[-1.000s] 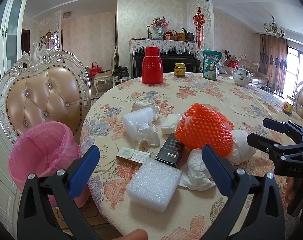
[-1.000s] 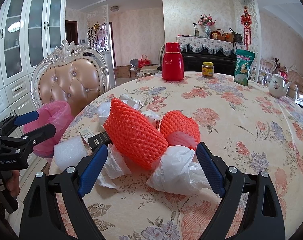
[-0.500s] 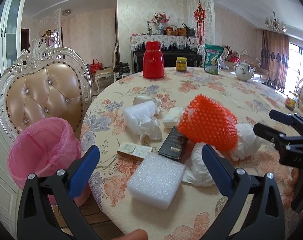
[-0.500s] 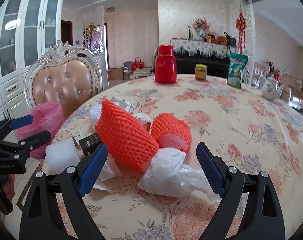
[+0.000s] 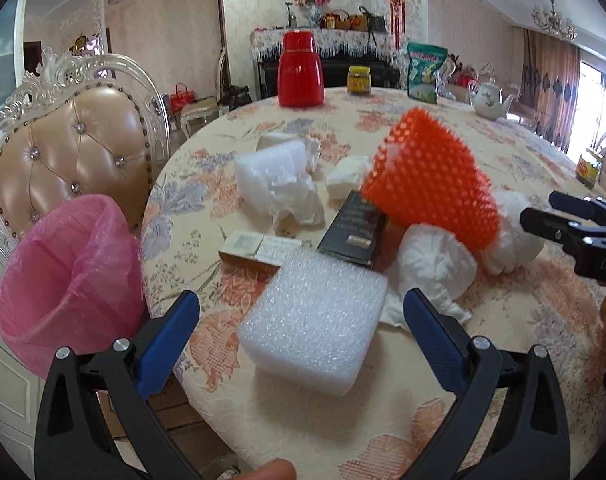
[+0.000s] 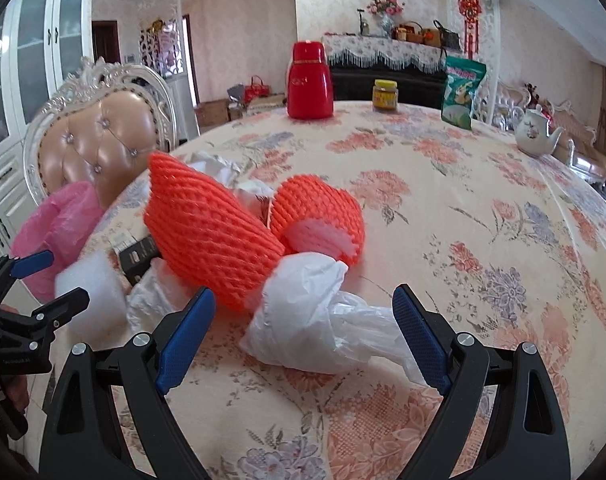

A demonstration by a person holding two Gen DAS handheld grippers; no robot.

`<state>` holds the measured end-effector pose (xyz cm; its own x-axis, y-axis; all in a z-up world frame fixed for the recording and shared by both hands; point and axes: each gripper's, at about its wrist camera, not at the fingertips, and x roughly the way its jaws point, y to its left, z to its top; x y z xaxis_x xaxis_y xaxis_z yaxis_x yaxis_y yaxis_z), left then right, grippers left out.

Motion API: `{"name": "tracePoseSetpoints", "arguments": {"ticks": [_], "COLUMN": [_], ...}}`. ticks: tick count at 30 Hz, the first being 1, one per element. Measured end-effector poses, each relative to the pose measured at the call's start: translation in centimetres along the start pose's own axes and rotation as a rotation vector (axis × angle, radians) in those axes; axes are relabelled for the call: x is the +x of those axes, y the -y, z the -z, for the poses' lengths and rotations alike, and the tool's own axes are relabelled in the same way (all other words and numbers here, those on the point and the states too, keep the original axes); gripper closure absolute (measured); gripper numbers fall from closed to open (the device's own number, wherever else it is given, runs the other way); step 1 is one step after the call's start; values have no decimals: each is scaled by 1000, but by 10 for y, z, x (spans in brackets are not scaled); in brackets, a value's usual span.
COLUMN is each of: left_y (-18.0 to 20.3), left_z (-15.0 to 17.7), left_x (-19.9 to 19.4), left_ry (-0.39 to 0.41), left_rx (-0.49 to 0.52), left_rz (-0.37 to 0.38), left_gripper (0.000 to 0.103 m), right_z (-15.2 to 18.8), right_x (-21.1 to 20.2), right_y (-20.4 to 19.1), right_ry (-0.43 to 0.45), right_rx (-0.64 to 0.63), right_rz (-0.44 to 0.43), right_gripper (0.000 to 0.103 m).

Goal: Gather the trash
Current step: 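Grasp the white foam sheet with the left tool while the right tool grasps a white plastic bag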

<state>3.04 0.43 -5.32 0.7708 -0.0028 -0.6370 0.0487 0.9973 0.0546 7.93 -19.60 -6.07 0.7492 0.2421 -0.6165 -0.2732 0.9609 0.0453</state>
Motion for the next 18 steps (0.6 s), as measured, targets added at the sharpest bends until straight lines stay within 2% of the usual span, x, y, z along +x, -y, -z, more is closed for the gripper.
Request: {"name": "tracePoseSetpoints", "arguments": {"ticks": [4,7,9,10,13,18], "left_y": [-2,-2,-4,-5,-5,-3], "left_z": [2,2,3,3,3,3], "left_x": [10,15,18,20,22,22], "left_ry": [-20,-35,-49,-59,-61,-62], "left_rx": [1,4,-3,-16,-18,-15], "left_rz": [7,18,37,62,81,82], "left_gripper": [5,11,27,30,31,33], "right_z": [1,3,4,5,6,8], "right_x": [10,18,22,24,27,28], "right_y": [1,1,2,3,3,1], "right_ry": [-26,-47,-63,-72,-86,-93], "right_rx": [-1,-4,-2,1,1,-8], "right_rz": [22,34,43,45,49,48], "right_gripper": [22,26,31,32,38,55]}}
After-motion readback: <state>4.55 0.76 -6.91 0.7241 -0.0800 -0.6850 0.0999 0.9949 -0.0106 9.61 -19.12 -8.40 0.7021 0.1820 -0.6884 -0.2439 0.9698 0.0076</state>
